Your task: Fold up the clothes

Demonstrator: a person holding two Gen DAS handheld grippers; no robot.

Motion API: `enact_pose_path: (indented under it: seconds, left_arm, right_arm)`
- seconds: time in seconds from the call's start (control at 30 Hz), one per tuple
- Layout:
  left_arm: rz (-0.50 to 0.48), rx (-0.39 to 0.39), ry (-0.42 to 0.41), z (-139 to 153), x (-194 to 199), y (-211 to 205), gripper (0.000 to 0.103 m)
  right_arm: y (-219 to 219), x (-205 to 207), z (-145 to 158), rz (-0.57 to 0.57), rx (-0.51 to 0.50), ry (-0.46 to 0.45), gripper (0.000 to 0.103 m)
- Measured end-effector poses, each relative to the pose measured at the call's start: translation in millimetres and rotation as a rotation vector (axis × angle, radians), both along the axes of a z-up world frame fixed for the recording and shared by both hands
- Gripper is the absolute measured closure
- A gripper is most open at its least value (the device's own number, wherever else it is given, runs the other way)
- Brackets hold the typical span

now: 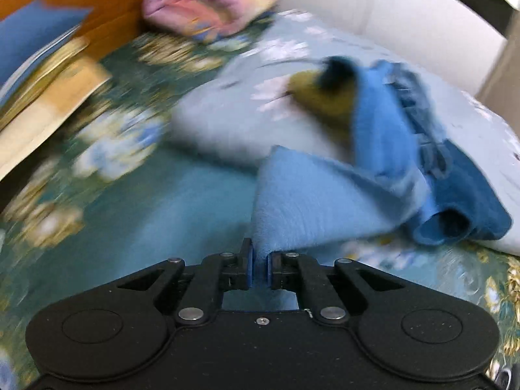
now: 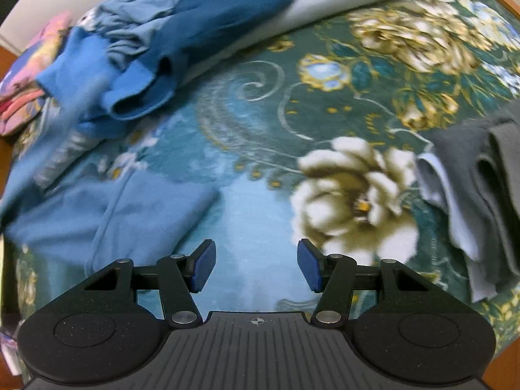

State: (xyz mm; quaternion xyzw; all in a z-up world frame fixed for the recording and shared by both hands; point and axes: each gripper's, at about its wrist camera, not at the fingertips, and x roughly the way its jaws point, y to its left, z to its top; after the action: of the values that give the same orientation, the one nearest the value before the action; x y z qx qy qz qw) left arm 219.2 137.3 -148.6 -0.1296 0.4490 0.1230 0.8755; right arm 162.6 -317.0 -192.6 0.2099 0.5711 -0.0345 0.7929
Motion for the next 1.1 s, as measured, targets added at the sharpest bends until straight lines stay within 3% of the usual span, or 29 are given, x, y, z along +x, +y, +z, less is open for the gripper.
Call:
enact_pose_path:
  seconds: [0.1, 0.2, 0.4, 0.6, 0.77, 0.9, 0.93, 0.97, 1.0, 1.07, 1.1]
  left_arm:
    - [0.068, 0.039, 0.08, -9, -40, 37, 0.097]
    - [0.146, 0.03, 0.125, -16, -68, 67, 0.097]
    - [0.177, -0.041, 0.079, -19, -80, 89, 0.096]
    - [0.301, -0.135, 0.129, -53, -88, 113, 0.093]
    - [0.221, -0.103, 0.131, -64, -94, 115, 0.084]
    - [0.214, -0.122, 0.137, -75, -86, 123, 0.082]
    - [0.219, -0.129, 0.133, -76, -84, 125, 0.082]
    - [0.222, -0.136, 0.128, -76, -82, 126, 0.083]
    - [0.221, -0.14, 0.119, -74, -80, 127, 0.085]
    - [0.21, -0.145, 0.1, -68, -78, 126, 0.093]
    - [0.201, -0.151, 0.089, -62, -76, 125, 0.094]
  right_arm:
    - [21, 4, -3, 0.043, 0.008, 0.002, 0.051]
    - [46, 9, -5, 0.102, 0.01, 0.002, 0.051]
    - [96, 29, -6, 0.194, 0.027, -0.038, 0.051]
    - [157, 84, -31, 0.303, 0.062, -0.071, 0.05]
    - [180, 112, -73, 0.289, 0.041, 0.012, 0.05]
    - [184, 113, -90, 0.235, 0.08, 0.05, 0.051]
    - [184, 111, -91, 0.221, 0.108, 0.049, 0.054]
    - [185, 110, -91, 0.208, 0.138, 0.047, 0.063]
    - [185, 109, -92, 0.194, 0.169, 0.045, 0.082]
    - [184, 107, -90, 0.168, 0.21, 0.044, 0.099]
    - [184, 108, -88, 0.157, 0.217, 0.038, 0.1]
